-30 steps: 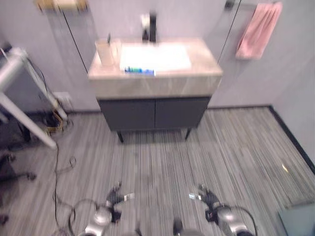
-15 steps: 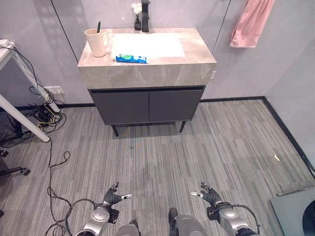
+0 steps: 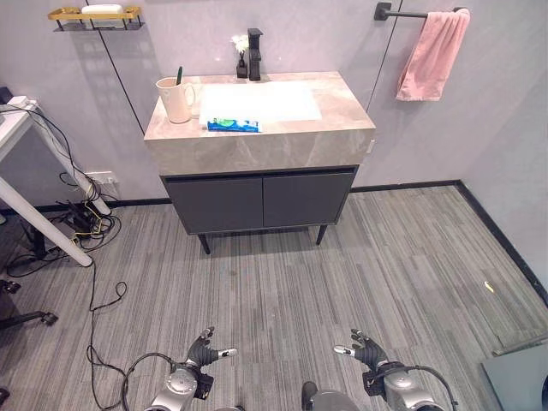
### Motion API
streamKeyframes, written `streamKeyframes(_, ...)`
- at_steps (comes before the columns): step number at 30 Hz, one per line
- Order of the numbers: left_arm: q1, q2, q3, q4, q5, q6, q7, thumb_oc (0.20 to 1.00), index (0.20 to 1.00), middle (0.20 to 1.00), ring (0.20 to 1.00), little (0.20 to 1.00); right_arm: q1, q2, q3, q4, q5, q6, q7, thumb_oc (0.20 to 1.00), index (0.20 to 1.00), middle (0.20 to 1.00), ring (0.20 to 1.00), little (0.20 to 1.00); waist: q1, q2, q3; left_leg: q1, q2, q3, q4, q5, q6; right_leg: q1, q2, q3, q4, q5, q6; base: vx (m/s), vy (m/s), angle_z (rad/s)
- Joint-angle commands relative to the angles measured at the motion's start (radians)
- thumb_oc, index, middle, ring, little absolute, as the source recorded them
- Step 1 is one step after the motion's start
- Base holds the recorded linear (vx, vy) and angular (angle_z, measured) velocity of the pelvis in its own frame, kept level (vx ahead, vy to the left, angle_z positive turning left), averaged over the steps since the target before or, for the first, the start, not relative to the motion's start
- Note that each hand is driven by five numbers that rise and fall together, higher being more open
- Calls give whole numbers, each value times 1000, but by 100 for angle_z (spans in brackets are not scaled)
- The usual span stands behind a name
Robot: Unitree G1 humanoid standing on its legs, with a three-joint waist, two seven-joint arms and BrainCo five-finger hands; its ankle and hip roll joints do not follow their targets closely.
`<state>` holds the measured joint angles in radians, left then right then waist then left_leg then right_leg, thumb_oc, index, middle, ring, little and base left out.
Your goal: Put brush and paste in cup on sink, flatten towel.
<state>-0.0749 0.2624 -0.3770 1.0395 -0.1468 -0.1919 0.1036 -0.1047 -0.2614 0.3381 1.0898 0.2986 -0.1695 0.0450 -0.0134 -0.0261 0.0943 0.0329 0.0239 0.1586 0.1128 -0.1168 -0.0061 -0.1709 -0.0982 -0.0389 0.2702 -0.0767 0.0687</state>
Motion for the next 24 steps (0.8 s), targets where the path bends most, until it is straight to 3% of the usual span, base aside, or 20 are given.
streamKeyframes(1,-31,32,2,-48,36,-27,-3,1000,1000,1000,1000,1000,-58,-2,33,5,-24,-12,-1,1000,1000,1000,1000,1000,-3,-43,53,-19,-46,-1,51,-13,26,102,-116,14,-155,172,115,1,114,-4)
streamKeyframes(7,-16,58,1,-84,55,-20,-12,1000,1000,1000,1000,1000,-56,-6,27,-19,-26,-7,-3,1000,1000,1000,1000,1000,-3,-40,74,6,-66,3,4,-4,55,19,-138,28,0,242,137,-18,159,-4)
streamKeyframes(9,-14,68,1,-79,65,-14,-19,1000,1000,1000,1000,1000,-44,-3,19,-48,-10,-7,4,1000,1000,1000,1000,1000,-12,-33,92,31,-64,-7,-24,5,65,-36,-114,27,95,267,139,30,134,-13)
streamKeyframes(10,-20,70,-7,-68,78,-11,-22,1000,1000,1000,1000,1000,-37,-5,16,-70,6,-9,9,1000,1000,1000,1000,1000,-32,-35,94,37,-72,-20,-40,11,69,-57,-65,56,85,262,130,92,76,-14)
streamKeyframes(12,-23,66,-7,-57,78,-12,-20,1000,1000,1000,1000,1000,-33,-5,14,-77,13,-8,8,1000,1000,1000,1000,1000,-38,-34,94,46,-77,-25,-48,9,70,-68,-53,55,73,253,128,71,48,6)
streamKeyframes(14,-39,54,-2,-28,63,-17,-10,1000,1000,1000,1000,1000,-28,-9,13,-99,21,-13,-2,1000,1000,1000,1000,1000,-48,-42,88,59,-96,-6,-70,1,70,-78,-83,7,-39,268,127,129,26,29)
streamKeyframes(17,-58,44,-16,-20,61,-20,-8,1000,1000,1000,1000,1000,-26,-12,14,-90,23,-13,-5,1000,1000,1000,1000,1000,-72,-45,98,71,-110,-30,-56,-23,65,-96,-89,57,-152,309,139,186,-29,-1)
streamKeyframes(18,-61,42,-23,-15,73,-20,-11,1000,1000,1000,1000,1000,-29,-13,17,-90,16,-10,-7,1000,1000,1000,1000,1000,-82,-47,100,84,-112,-38,-52,-39,58,-114,-107,84,-207,347,149,186,-44,-1)
streamKeyframes(24,-55,30,-24,7,79,-14,-5,1000,1000,1000,1000,1000,-25,-14,25,-101,-20,-3,-8,1000,1000,1000,1000,1000,-87,-42,74,169,-87,-50,-83,-49,27,-105,-127,9,-264,392,154,252,-103,11)
